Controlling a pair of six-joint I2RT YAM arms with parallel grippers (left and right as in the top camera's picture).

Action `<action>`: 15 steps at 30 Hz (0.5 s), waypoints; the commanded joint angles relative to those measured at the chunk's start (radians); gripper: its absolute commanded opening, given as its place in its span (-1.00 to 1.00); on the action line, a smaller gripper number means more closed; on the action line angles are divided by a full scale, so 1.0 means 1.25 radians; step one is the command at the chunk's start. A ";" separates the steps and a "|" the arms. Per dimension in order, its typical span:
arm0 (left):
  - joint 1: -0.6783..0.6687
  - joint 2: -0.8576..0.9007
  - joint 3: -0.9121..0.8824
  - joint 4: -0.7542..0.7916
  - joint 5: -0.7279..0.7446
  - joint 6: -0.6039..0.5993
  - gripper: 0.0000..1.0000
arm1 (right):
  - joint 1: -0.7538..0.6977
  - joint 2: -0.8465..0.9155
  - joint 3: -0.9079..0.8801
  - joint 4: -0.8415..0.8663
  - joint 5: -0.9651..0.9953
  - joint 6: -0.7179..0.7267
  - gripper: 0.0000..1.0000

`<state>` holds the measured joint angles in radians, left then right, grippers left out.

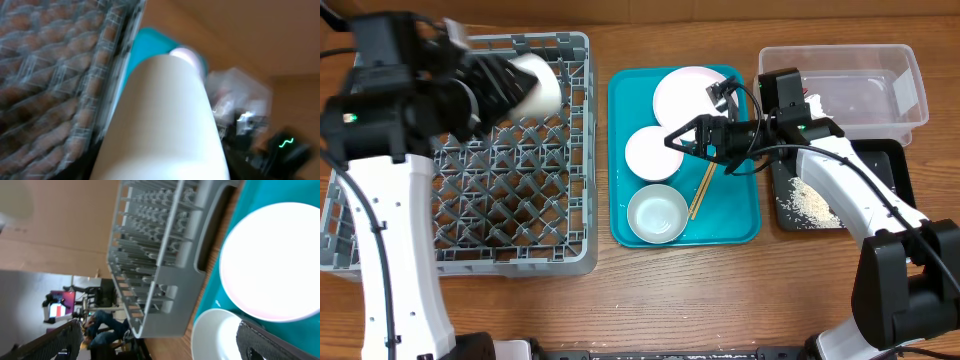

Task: Sort waste into correct bins and load items into the dishwasher
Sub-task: 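Carry the cup with the left gripper and lower it into the rack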

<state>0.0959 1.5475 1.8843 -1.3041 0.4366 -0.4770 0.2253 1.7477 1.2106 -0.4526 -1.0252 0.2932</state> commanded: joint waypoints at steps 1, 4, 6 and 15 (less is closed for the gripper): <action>-0.072 -0.001 0.009 -0.115 -0.237 0.105 -0.32 | 0.003 0.004 0.000 -0.022 0.071 -0.011 1.00; -0.121 0.000 -0.011 -0.240 -0.339 0.052 -0.39 | 0.002 0.004 0.000 -0.045 0.105 -0.011 0.99; -0.143 0.000 -0.028 -0.301 -0.391 -0.007 -0.46 | 0.003 0.004 0.000 -0.049 0.108 -0.011 1.00; -0.201 -0.010 -0.211 -0.263 -0.401 -0.085 -0.53 | 0.003 0.004 0.000 -0.057 0.108 -0.011 0.99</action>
<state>-0.1326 1.5475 1.6920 -1.6566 -0.0235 -0.5327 0.2249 1.7477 1.2106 -0.5240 -0.8997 0.2874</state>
